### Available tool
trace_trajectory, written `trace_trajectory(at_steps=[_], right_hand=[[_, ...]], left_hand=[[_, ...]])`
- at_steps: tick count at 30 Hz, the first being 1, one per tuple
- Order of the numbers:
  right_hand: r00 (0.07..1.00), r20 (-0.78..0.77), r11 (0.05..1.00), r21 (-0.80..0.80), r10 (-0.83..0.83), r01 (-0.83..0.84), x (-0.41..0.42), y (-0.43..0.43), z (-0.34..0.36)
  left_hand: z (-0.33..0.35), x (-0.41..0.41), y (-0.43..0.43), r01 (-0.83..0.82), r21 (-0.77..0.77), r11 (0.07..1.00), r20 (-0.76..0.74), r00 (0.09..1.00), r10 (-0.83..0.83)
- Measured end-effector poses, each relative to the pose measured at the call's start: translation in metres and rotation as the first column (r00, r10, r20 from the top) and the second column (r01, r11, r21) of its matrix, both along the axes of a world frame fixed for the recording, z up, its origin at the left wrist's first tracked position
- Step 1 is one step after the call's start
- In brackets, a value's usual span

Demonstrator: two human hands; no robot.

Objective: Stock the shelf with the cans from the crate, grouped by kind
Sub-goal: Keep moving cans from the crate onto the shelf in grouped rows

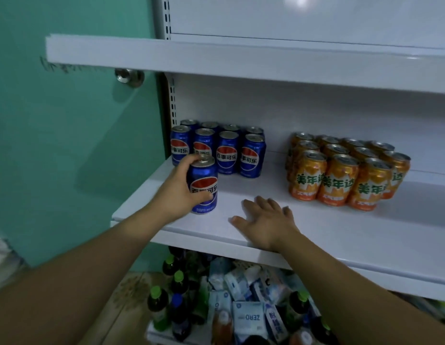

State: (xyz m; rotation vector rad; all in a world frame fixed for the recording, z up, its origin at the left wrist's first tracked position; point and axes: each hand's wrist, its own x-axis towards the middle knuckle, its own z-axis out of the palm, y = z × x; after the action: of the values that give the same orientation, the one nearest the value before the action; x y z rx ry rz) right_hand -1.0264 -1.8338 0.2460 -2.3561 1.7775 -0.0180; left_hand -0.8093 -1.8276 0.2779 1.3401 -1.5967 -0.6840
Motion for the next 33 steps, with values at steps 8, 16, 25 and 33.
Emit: trace_trajectory(at_steps=[8,16,25,33], right_hand=[[1.000,0.023,1.000,-0.010,0.012,-0.012,0.004,0.003,0.005],[1.000,0.024,1.000,-0.005,-0.002,0.002,0.007,0.002,0.003],[0.998,0.052,1.000,0.004,-0.022,0.022,0.010,-0.004,-0.001],[0.997,0.064,0.999,0.008,-0.033,0.032,0.009,-0.005,-0.002]], left_hand=[[-0.003,0.032,-0.032,-0.126,0.018,0.992,-0.135,0.983,0.128],[-0.011,0.051,-0.061,-0.193,-0.003,0.981,-0.234,0.954,0.187],[-0.010,0.051,-0.081,-0.234,0.006,0.972,-0.272,0.935,0.227],[-0.009,0.055,-0.098,-0.255,0.115,0.960,-0.184,0.944,0.273]])
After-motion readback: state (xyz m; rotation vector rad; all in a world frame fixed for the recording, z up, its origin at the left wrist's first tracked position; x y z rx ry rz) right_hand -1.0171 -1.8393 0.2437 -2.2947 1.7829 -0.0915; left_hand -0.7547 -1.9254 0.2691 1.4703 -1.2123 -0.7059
